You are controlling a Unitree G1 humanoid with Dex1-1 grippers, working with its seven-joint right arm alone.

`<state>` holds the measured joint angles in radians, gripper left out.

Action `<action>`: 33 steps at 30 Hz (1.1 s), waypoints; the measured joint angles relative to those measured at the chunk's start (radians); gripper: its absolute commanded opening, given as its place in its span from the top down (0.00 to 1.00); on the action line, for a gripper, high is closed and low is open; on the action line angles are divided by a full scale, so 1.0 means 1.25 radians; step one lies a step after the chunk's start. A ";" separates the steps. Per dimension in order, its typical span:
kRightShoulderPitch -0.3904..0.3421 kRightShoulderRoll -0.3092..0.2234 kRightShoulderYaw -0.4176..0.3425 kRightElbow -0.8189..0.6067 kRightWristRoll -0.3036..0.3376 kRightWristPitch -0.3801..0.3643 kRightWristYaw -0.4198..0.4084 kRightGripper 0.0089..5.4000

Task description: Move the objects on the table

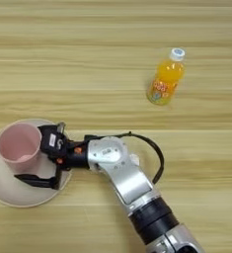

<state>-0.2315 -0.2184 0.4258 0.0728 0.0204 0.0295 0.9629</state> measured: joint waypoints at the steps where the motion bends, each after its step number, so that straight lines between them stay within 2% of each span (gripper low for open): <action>1: -0.001 0.003 0.000 0.005 -0.002 0.000 -0.003 0.00; 5: -0.007 0.019 0.003 0.010 -0.002 0.000 -0.014 0.00; 8: -0.013 0.031 0.006 0.010 -0.002 0.000 -0.015 0.06; 10: -0.014 0.037 0.004 0.010 -0.001 0.000 -0.019 0.14; 13: -0.015 0.041 -0.001 0.010 -0.001 0.000 -0.027 0.18; 19: -0.026 0.039 -0.039 0.003 0.021 0.005 -0.032 0.18; 25: -0.057 0.031 -0.110 -0.060 0.073 0.055 -0.040 0.18; 28: -0.104 0.020 -0.175 -0.068 0.105 0.093 -0.066 0.18; 31: -0.176 0.007 -0.259 -0.045 0.124 0.113 -0.123 0.18; 33: -0.200 -0.004 -0.292 -0.008 0.123 0.127 -0.162 0.18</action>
<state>-0.4815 -0.2230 0.0613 0.0627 0.1742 0.1888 0.7603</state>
